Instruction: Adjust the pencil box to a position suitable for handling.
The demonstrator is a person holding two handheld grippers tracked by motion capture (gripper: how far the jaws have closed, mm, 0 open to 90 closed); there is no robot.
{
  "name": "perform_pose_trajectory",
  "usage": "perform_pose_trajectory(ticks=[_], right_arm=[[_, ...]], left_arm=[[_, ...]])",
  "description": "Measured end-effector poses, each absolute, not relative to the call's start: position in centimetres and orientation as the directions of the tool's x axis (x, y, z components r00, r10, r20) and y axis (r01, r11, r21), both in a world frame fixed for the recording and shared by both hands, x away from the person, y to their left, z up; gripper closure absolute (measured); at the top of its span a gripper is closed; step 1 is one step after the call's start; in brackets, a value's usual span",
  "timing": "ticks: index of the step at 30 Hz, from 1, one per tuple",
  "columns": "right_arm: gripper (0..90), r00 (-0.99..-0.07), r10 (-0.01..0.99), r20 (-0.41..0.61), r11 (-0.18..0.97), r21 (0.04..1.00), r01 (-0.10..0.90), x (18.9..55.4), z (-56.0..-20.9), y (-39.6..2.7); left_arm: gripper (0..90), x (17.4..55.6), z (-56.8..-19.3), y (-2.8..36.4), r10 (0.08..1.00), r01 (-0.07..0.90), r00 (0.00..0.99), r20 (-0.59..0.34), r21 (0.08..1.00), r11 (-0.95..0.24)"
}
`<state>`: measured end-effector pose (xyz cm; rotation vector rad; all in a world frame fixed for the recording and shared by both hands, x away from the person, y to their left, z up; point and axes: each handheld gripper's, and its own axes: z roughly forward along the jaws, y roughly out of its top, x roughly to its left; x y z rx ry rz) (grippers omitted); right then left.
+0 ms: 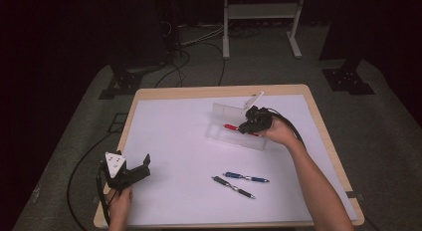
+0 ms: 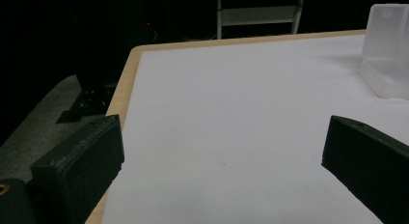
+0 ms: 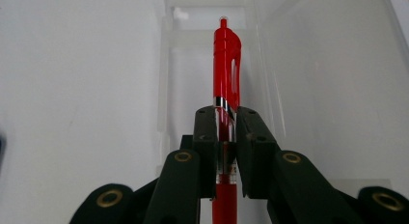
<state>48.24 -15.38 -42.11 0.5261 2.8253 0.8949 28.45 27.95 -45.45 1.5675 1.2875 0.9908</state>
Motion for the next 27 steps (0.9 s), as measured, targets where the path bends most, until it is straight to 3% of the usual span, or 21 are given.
perform_pose_trajectory(ticks=[27], right_arm=[[78.2,-0.928,0.372,0.002,0.768,0.560,0.309,48.8,-43.1,-15.5]], left_arm=[[0.4,28.4,-45.4,28.2,0.989,0.304,0.144,0.045,0.948,-0.088]])
